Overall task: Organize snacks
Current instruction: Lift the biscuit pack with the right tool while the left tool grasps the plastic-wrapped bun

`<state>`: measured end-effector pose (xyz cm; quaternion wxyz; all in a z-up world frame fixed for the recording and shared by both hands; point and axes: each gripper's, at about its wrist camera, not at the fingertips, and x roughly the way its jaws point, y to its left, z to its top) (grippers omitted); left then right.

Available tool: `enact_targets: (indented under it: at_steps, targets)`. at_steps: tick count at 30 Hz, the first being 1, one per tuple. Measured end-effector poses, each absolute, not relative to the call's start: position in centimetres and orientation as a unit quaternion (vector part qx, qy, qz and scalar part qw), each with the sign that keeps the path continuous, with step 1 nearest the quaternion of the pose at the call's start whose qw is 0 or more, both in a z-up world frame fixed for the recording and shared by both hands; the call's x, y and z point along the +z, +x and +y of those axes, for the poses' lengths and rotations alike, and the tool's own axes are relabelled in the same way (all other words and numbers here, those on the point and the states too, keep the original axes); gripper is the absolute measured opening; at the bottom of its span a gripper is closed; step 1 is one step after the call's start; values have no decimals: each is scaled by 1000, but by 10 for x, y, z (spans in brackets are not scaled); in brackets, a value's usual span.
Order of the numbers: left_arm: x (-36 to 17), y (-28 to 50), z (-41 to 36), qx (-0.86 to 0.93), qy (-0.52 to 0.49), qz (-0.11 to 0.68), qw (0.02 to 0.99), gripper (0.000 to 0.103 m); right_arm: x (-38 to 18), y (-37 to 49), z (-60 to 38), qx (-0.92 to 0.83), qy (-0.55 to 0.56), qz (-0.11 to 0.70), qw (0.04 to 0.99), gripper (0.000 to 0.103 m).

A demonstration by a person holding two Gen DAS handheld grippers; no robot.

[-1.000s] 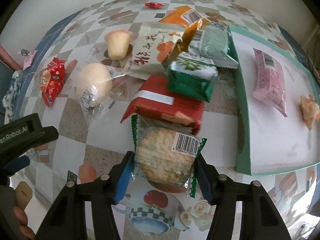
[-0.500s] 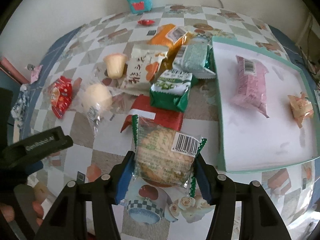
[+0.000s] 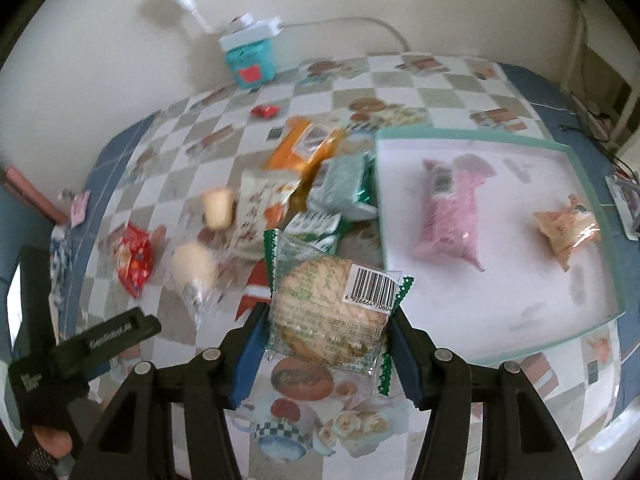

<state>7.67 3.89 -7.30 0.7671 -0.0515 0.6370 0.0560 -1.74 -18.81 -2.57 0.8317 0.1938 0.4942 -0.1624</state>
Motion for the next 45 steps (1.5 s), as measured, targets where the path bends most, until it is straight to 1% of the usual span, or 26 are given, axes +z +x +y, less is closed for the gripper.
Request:
enact_targets:
  at_steps: [12,27,29,31,33,34,36,39,45]
  targets:
    - [-61,104,-9,-19,-101,622,777,101,-30,-25,-257,-218,279,475,806,61]
    - [-80,131,-31,-14,-96,619,780,99,-31,-15,-277,-229,285,470,803,61]
    - [-83,134,-32,-9,-93,621,778,93,-30,-14,-278,-230,286,468,804,61]
    - [-86,136,-34,-3,-87,623,777,75,-29,-15,-279,-229,286,467,805,61]
    - [-89,137,-35,-6,-92,627,774,72,-28,-15,-279,-229,288,466,805,61]
    - [-89,137,-35,-7,-93,626,774,65,-28,-15,-279,-229,288,465,805,61]
    - [-85,136,-35,-5,-90,622,777,57,-27,-16,-279,-228,289,464,805,61]
    - [-82,131,-33,-7,-85,620,780,54,-26,-17,-280,-227,292,463,806,61]
    - [-71,127,-31,-7,-77,617,783,52,-26,-18,-282,-226,299,461,804,61]
